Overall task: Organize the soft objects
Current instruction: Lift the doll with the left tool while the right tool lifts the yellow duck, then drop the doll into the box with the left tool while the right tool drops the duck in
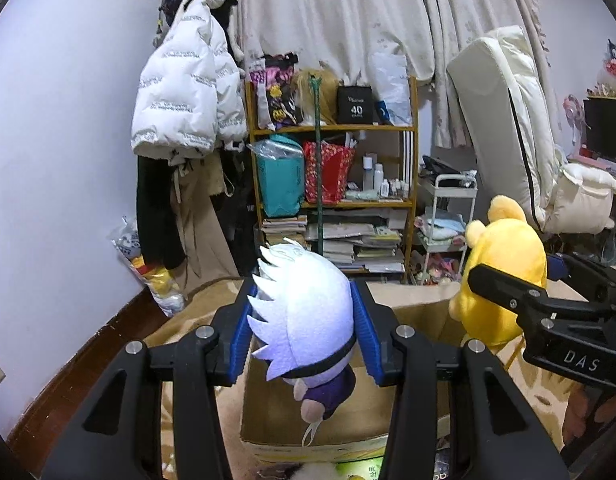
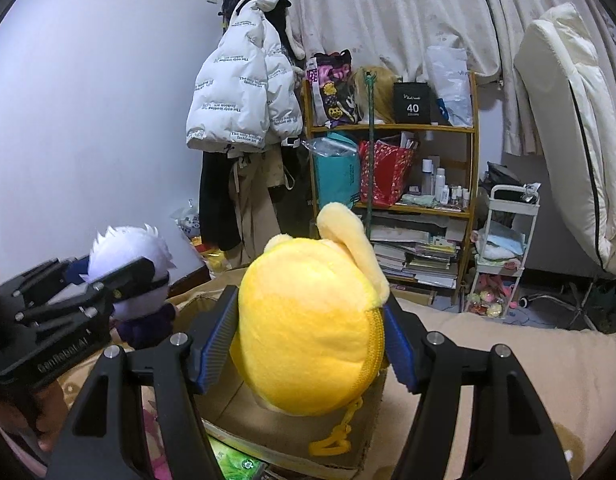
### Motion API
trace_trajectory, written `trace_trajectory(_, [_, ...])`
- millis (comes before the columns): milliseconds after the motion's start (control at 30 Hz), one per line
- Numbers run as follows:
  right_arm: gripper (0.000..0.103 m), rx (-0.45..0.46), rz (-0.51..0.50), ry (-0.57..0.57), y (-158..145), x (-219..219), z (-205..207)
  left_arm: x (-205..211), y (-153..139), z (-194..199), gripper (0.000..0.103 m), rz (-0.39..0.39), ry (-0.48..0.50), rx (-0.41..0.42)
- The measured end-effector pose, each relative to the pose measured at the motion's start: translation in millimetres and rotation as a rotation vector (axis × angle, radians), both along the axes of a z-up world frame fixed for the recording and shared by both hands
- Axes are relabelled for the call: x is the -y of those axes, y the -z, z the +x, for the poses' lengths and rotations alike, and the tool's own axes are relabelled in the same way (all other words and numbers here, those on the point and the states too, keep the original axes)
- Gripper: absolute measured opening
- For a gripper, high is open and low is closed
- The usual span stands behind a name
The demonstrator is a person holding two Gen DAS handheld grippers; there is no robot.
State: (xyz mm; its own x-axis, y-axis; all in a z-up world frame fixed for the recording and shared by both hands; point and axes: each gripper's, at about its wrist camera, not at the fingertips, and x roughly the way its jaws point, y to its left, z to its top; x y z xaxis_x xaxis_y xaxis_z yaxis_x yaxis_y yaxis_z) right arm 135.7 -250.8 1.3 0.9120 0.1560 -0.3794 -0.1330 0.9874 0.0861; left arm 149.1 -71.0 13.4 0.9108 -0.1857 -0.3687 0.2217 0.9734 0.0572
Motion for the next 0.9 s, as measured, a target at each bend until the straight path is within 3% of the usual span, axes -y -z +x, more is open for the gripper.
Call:
trace_trajectory(200, [0.071, -0.031, -0.032, 0.024, 16.9, 1.0, 10.1, 11.0, 25.4, 10.7, 0.045, 0.024, 0.022, -0.067])
trace_trajectory(567, [0.074, -0.162, 0.053, 0.020, 53.8, 13.9, 26.8, 19.1, 57.8, 22.6, 0.049, 0.071, 0.018, -0.174])
trace_trajectory(667, [0.074, -0.167, 0.056, 0.006, 56.0, 14.1, 26.3, 16.2, 62.6, 23.4, 0.066, 0.078, -0.006, -0.181])
trace_trajectory(833, [0.081, -0.157, 0.055, 0.000, 55.6, 12.0, 21.5, 11.2, 69.0, 25.6, 0.072, 0.079, -0.024, -0.213])
trace_trajectory(900, [0.091, -0.155, 0.068, -0.001, 54.8, 12.9, 19.8, 9.9, 70.2, 25.7, 0.075, 0.086, -0.031, -0.220])
